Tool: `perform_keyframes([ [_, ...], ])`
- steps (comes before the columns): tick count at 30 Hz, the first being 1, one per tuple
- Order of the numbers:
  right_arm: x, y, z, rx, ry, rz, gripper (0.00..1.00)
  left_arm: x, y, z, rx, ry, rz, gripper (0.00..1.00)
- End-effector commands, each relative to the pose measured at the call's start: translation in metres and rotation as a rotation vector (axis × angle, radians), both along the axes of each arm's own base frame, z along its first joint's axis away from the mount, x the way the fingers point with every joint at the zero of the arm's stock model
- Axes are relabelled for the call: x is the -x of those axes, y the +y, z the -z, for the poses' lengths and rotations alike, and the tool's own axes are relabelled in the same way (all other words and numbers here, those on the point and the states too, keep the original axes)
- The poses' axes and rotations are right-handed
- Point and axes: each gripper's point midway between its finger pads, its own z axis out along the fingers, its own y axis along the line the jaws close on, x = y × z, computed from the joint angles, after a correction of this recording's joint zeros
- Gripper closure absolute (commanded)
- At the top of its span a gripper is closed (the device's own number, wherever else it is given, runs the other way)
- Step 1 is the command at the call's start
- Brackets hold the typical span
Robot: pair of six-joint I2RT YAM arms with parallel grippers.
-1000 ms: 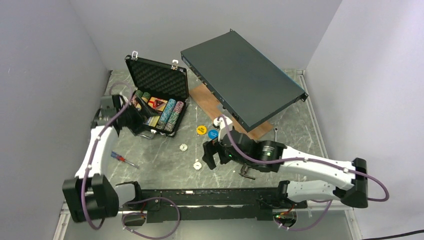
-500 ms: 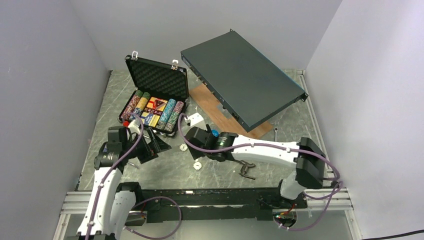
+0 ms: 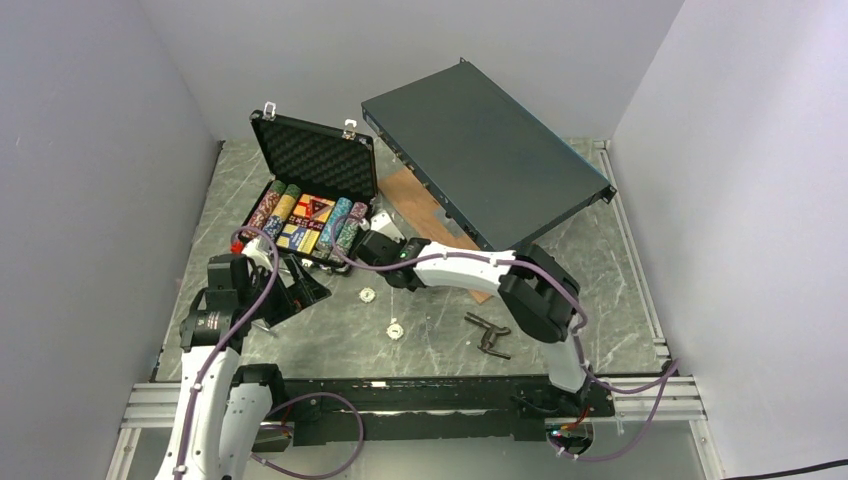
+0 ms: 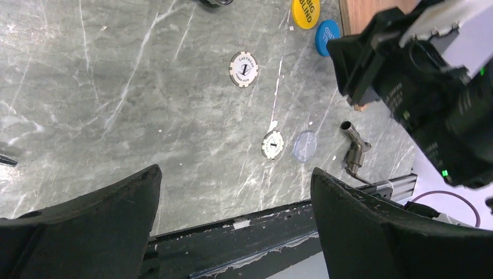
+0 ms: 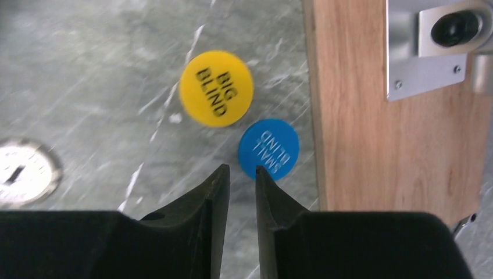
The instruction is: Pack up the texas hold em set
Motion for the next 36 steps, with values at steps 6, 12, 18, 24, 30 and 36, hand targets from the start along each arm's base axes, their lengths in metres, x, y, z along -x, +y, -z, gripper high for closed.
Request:
perform_keyframes([
  [6,-0.063,-0.007,0.006,0.123,-0.082,0.004,0.76,-0.006,0.003,-0.010,-0.023,-0.038,0.005,0.01],
  [12,-0.078,-0.005,0.019,0.137,-0.085,-0.019,0.76,-0.007,0.002,-0.014,-0.020,-0.063,0.008,0.00],
  [18,-0.073,0.012,0.028,0.083,-0.043,-0.091,0.76,-0.007,0.003,-0.013,-0.023,-0.062,0.001,0.01],
  [24,-0.040,0.046,0.029,-0.054,-0.007,-0.264,0.76,-0.007,0.002,-0.014,-0.021,-0.071,0.001,0.01],
  [30,0.015,0.083,0.022,-0.216,0.050,-0.455,0.75,-0.006,0.003,-0.014,-0.021,-0.071,-0.002,0.00],
  [36,-0.003,0.069,-0.005,-0.296,-0.017,-0.301,0.73,-0.006,0.002,-0.013,-0.019,-0.065,0.001,0.01],
])
